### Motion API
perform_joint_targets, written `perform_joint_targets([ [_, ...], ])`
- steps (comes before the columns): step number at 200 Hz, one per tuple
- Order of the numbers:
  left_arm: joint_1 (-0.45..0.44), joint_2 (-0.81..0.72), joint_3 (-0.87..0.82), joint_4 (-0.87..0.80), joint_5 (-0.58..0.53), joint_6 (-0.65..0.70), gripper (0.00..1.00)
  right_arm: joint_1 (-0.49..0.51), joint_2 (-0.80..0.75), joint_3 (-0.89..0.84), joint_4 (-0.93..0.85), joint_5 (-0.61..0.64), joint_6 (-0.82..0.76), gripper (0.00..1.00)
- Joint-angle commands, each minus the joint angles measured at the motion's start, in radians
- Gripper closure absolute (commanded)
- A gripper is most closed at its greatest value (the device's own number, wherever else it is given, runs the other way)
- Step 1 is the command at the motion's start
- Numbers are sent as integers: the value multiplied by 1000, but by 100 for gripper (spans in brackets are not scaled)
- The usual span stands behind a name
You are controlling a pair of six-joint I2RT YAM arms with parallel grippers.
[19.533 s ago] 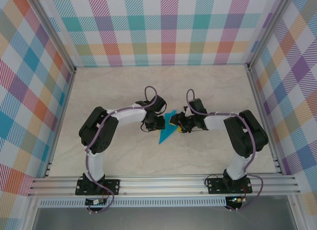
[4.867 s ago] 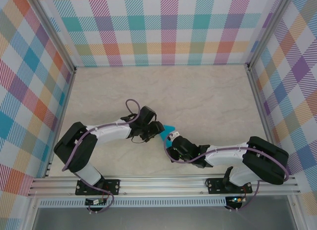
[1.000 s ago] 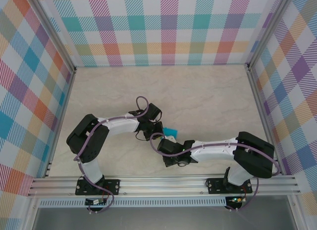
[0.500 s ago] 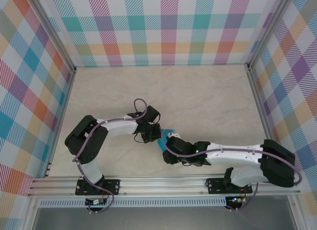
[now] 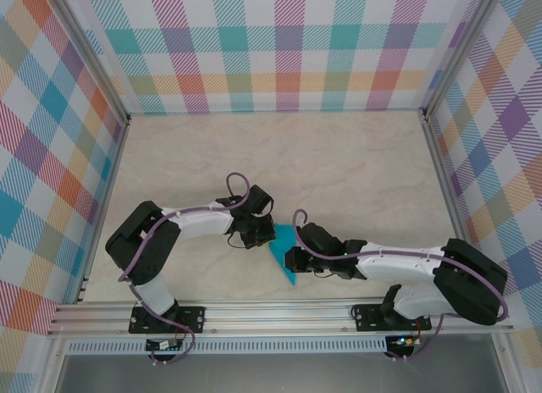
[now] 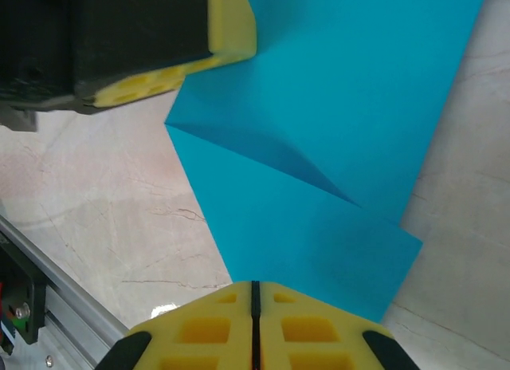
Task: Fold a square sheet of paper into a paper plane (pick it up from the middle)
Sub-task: Perform the fifth fold on the wing at the bottom-center of the table.
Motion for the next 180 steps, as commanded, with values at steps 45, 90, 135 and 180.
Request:
perform_joint_targets([
  [45,-14,-45,-14,-4,-36,-25,100,-2,159,-46,40,-98,36,97],
  [90,-26,-69,-35,-11,-73,-58,100,-37,125,-24,-54,-50,-57,95],
  [135,-39,-84,-47,-18,-104,-88,100,-95,82,32,-144,-97,-176,94],
  [180,-53,-96,-50,-18,-132,-140,100,-35,-105,65,-257,49,-225,85],
])
